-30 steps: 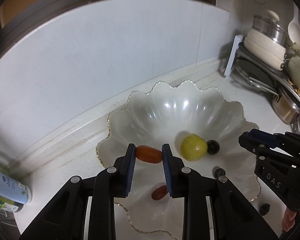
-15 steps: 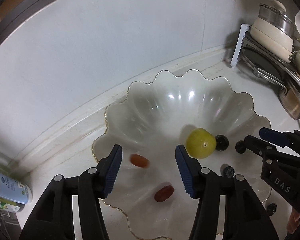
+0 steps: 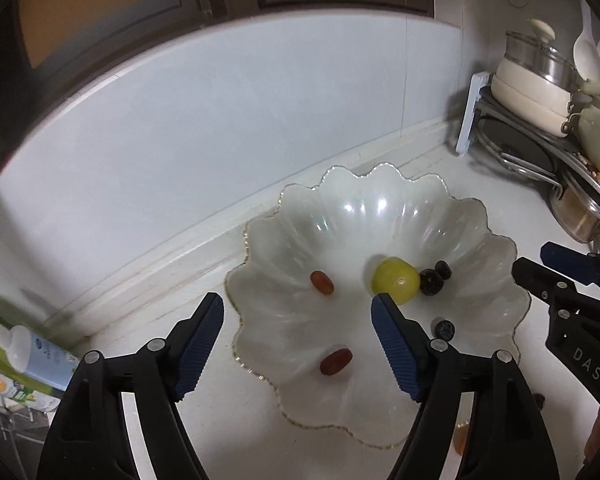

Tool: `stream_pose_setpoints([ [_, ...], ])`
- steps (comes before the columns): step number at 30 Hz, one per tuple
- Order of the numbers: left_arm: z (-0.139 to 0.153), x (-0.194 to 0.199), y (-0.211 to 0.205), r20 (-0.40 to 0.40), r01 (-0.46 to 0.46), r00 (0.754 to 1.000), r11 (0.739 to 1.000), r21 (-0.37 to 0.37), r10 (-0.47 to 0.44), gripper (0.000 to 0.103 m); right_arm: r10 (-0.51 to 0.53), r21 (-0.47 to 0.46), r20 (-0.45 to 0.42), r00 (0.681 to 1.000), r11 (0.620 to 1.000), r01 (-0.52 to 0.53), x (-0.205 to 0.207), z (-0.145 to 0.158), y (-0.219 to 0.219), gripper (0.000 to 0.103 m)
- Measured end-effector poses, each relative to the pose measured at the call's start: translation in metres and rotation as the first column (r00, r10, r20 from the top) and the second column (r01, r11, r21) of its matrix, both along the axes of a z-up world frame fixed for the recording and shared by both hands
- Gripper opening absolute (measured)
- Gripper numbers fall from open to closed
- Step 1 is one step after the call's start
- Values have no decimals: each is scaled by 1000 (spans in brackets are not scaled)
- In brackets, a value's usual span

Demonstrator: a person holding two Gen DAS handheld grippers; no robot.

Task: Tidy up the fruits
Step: 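Withdraw both open grippers from the bowl toward the remaining fruits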

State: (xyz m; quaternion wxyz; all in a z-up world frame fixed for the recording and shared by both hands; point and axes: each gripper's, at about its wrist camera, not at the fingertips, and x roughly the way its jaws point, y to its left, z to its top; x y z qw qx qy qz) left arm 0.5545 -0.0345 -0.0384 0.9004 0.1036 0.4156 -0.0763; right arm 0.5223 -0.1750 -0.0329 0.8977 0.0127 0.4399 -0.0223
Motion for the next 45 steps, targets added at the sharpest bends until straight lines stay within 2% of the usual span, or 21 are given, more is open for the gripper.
stream_pose_setpoints([
  [14, 41, -60, 15, 112, 3, 994, 1000, -9, -2, 79, 12, -16, 133, 991, 1000, -10, -62, 40, 4, 36],
  [27, 66, -122, 21, 215, 17, 977, 999, -36, -9, 79, 3, 12, 222, 975, 1000, -6, -119, 56, 6, 36],
  [33, 79, -150, 22, 278, 28, 960, 999, -33, -18, 79, 4, 31, 242, 970, 999, -12, -142, 58, 6, 36],
  [37, 81, -166, 23, 290, 33, 957, 998, -45, -19, 79, 0, 32, 255, 967, 999, -9, -158, 57, 8, 42],
  [45, 74, -187, 23, 278, 47, 960, 996, -74, -24, 79, -1, 42, 257, 966, 999, -10, -181, 50, 6, 43],
])
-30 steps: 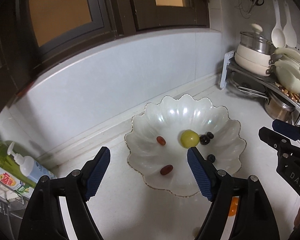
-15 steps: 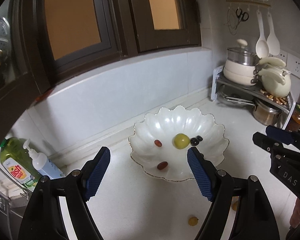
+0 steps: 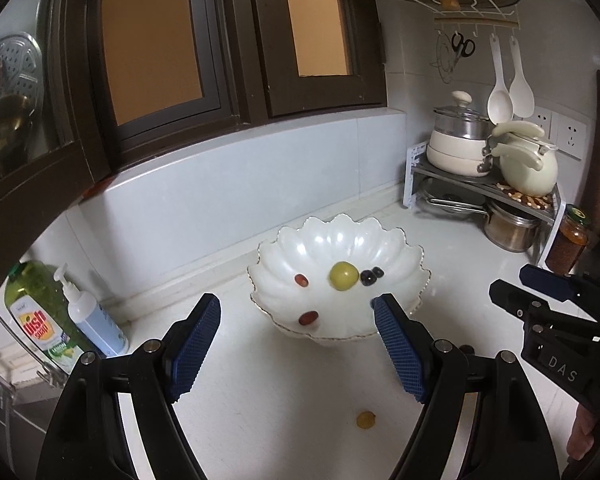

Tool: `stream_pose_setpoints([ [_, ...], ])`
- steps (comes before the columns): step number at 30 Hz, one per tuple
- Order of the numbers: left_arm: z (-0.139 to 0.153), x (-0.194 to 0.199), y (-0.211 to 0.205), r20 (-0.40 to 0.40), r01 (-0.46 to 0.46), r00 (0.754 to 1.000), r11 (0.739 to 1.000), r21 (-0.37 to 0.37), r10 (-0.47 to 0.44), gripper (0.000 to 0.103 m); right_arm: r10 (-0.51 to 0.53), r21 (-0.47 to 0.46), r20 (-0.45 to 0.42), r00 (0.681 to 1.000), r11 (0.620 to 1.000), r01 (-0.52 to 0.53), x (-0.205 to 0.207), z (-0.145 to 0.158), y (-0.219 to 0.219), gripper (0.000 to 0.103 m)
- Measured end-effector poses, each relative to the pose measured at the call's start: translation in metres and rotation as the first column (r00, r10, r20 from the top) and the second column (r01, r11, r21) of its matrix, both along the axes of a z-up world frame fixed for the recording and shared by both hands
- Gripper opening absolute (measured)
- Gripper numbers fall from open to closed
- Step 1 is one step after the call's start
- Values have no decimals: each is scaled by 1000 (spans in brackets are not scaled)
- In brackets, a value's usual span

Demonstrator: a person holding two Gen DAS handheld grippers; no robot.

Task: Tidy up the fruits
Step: 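Withdraw both open grippers from the bowl toward the remaining fruits, then move the open left gripper toward a small yellow fruit while the right approaches a brown fruit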

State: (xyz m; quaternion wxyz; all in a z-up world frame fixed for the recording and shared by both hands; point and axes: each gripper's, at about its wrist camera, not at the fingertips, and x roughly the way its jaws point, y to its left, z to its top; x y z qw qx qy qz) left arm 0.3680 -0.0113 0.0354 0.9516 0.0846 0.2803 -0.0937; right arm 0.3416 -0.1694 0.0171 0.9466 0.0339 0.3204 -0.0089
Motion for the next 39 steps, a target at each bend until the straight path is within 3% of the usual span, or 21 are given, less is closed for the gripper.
stream_pose_setpoints([
  [10, -17, -21, -3, -29, 29, 999, 1000, 5, -29, 79, -8, -14, 5, 1000, 1000, 8, -24, -11, -1, 43],
  [24, -64, -36, -6, -147, 72, 987, 997, 9, -70, 79, -6, -72, -50, 999, 997, 2, -46, -43, 3, 42],
  [39, -92, -51, -2, -161, 89, 983, 996, -10, -90, 79, 11, -51, -106, 994, 999, -16, -58, -72, 5, 43],
])
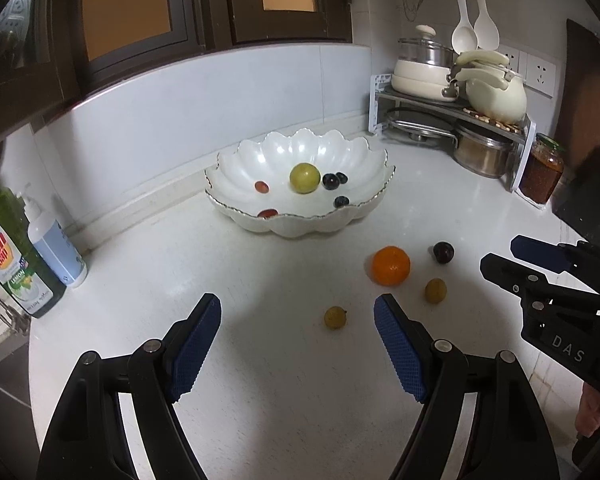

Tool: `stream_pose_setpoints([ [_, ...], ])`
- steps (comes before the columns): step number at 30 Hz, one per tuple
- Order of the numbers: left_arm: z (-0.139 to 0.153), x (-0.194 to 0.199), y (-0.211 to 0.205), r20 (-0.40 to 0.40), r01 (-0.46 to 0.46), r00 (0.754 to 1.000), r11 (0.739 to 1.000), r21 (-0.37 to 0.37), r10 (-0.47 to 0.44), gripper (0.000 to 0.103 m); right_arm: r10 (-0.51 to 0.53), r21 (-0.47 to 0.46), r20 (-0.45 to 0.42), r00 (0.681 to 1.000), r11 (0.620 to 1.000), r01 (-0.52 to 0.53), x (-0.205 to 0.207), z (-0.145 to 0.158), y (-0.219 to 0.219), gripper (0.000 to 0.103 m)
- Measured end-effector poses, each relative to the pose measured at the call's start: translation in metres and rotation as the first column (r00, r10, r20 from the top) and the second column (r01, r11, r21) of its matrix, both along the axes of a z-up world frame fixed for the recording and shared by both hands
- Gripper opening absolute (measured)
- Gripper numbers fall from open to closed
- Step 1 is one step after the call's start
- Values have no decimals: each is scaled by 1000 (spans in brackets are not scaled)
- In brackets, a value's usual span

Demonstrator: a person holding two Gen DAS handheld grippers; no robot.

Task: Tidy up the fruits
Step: 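Move the open left gripper toward a small yellow fruit while the right approaches a brown fruit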

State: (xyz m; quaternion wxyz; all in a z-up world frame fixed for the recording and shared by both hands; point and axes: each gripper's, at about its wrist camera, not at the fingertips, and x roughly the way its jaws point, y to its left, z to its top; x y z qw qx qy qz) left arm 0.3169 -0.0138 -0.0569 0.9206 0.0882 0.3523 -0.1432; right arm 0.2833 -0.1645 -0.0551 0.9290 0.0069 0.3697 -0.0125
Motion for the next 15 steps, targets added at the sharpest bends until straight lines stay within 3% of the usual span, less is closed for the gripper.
stream_pose_setpoints([
  [15, -33, 12, -6, -58, 37, 998, 999, -13, -38, 76, -7, 15, -45, 999, 1000, 8, 9, -29, -1, 42],
])
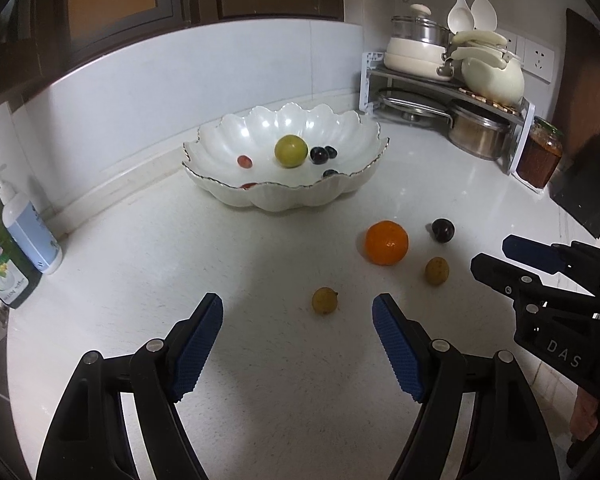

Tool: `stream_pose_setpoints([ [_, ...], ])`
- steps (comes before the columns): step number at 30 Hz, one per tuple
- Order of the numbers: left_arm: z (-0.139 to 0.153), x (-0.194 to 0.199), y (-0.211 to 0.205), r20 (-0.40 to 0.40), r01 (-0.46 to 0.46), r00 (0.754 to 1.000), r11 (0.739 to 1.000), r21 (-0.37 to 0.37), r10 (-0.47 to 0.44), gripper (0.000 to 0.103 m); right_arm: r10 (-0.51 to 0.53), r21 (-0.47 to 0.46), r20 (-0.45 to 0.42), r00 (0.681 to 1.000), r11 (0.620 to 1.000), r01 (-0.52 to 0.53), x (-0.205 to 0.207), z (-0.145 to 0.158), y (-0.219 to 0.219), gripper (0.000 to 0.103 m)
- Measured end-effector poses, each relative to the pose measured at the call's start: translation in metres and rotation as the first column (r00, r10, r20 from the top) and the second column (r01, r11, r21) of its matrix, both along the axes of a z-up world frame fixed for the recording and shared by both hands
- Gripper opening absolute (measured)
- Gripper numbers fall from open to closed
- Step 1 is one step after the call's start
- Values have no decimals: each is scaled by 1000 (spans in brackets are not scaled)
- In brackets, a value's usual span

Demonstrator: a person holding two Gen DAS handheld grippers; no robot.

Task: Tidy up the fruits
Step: 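Move the open left gripper toward a small yellow fruit while the right approaches a brown fruit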

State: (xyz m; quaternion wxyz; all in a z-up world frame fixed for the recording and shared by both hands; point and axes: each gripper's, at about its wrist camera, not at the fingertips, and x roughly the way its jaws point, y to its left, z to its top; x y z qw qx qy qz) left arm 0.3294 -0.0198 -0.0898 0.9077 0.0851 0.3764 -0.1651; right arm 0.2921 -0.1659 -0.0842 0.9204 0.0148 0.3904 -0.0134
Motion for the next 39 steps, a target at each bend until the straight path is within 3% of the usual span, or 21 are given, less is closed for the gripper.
stream_pose_setpoints([
  [22, -45, 37, -17, -112, 45, 993, 999, -4, -45, 69, -21, 76, -92, 996, 997, 28, 32, -45, -14, 42],
  [35, -58, 54, -23, -157, 43, 987, 999, -16, -45, 58, -35, 108, -116, 993, 993, 48, 46, -58, -16, 42],
  [39, -60, 56, -27, -170, 47, 984, 999, -16, -49, 48, -33, 115, -124, 992, 992, 47, 50, -60, -15, 41],
])
